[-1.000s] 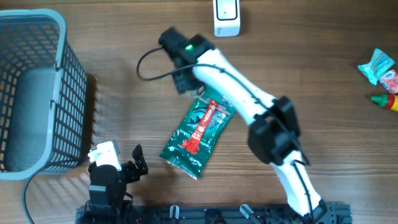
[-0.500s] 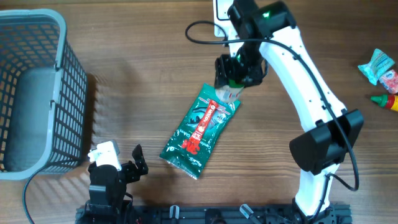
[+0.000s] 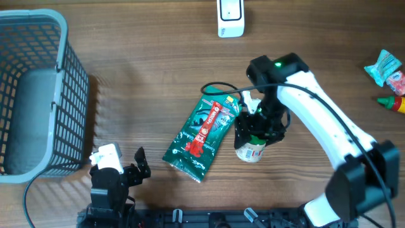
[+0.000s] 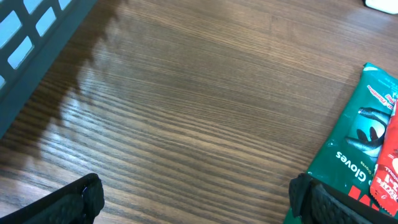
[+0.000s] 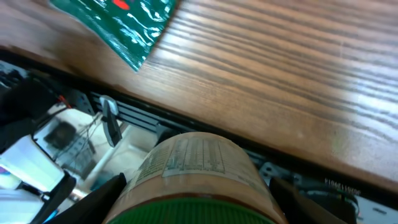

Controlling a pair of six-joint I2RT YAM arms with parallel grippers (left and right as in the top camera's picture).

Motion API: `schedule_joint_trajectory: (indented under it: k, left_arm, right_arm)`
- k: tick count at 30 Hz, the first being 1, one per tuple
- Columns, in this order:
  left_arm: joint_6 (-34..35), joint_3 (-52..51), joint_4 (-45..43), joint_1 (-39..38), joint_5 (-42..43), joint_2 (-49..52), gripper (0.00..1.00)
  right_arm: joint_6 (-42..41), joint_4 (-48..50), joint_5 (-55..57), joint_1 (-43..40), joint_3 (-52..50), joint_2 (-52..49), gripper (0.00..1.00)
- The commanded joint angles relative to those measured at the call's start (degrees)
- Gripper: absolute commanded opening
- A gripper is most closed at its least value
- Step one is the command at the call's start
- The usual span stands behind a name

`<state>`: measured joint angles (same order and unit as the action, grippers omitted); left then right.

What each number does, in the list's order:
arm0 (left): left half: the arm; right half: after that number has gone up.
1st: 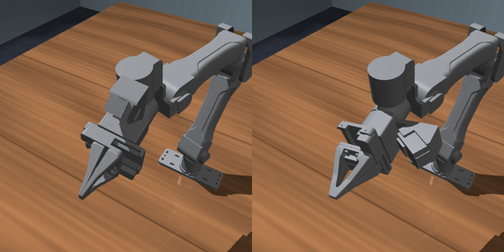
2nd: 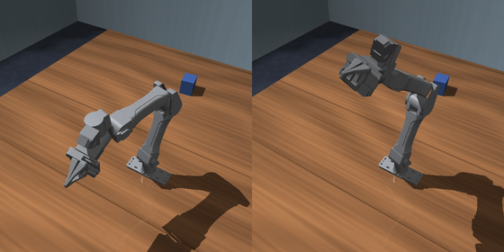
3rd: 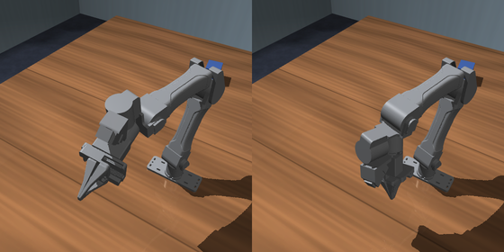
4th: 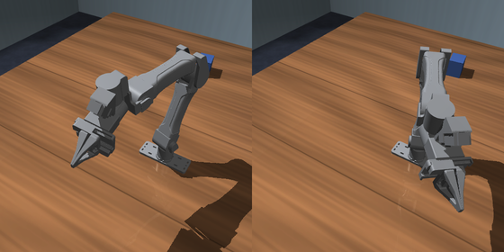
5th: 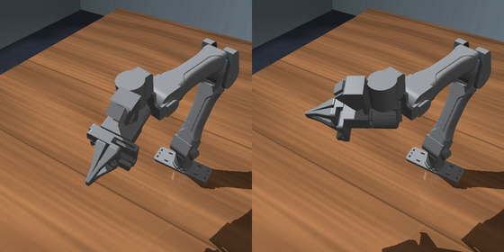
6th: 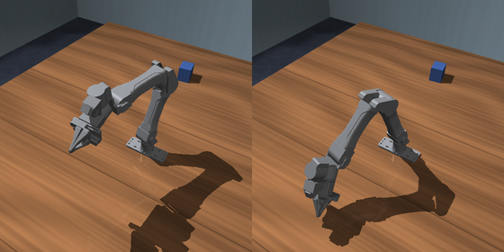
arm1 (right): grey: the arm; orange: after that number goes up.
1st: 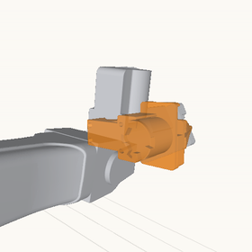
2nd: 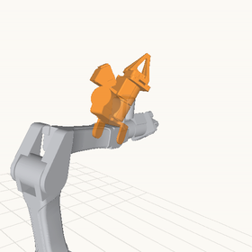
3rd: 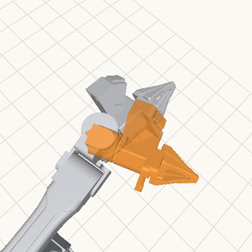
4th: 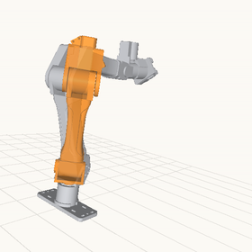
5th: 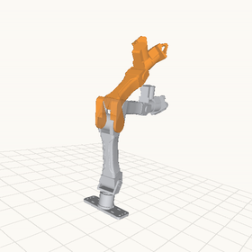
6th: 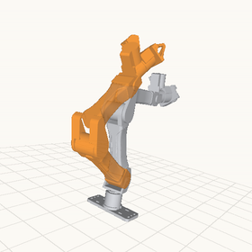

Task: Scan the item barcode
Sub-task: 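Lift the jar and hold it at the white scanner, then carry the jar to the right edge and set it down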

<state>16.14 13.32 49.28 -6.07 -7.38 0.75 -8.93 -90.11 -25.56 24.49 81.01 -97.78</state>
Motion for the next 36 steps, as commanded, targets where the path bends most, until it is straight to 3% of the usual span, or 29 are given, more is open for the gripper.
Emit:
schedule_joint_trajectory:
  k: [1, 5, 7, 11, 14, 20, 27, 36]
  left_arm:
    - [-0.74, -0.15, -0.15, -0.31, 0.28, -0.37, 1.0]
    - [-0.74, -0.15, -0.15, -0.31, 0.28, -0.37, 1.0]
    - [-0.74, -0.15, -0.15, -0.31, 0.28, -0.37, 1.0]
    - [-0.74, -0.15, -0.15, -0.31, 0.28, -0.37, 1.0]
    - [-0.74, -0.15, -0.15, -0.31, 0.28, -0.37, 1.0]
    - [-0.74, -0.15, -0.15, -0.31, 0.28, -0.37, 1.0]
    - [-0.74, -0.15, -0.15, -0.31, 0.28, -0.37, 1.0]
    - [-0.74, -0.15, -0.15, -0.31, 0.28, -0.37, 1.0]
  right_arm:
    - [-0.22, 0.31, -1.49, 0.17, -0.15, 4.72, 0.5]
    - [-2.27, 0.13, -0.98, 0.17, -0.15, 11.21, 0.5]
    - [-8.33, 4.15, 6.25, 0.17, -0.15, 15.39, 0.5]
    - [-18.69, 21.07, 23.82, 0.17, -0.15, 19.71, 0.5]
    - [-19.3, 33.44, 29.86, 0.2, -0.15, 18.97, 0.5]
    - [-11.15, 53.02, 37.81, 0.2, -0.15, 13.22, 0.47]
    - [2.6, 75.19, 39.76, 0.17, -0.15, 3.1, 0.47]
    - [16.74, 113.85, 48.92, -0.28, 1.79, -19.3, 0.57]
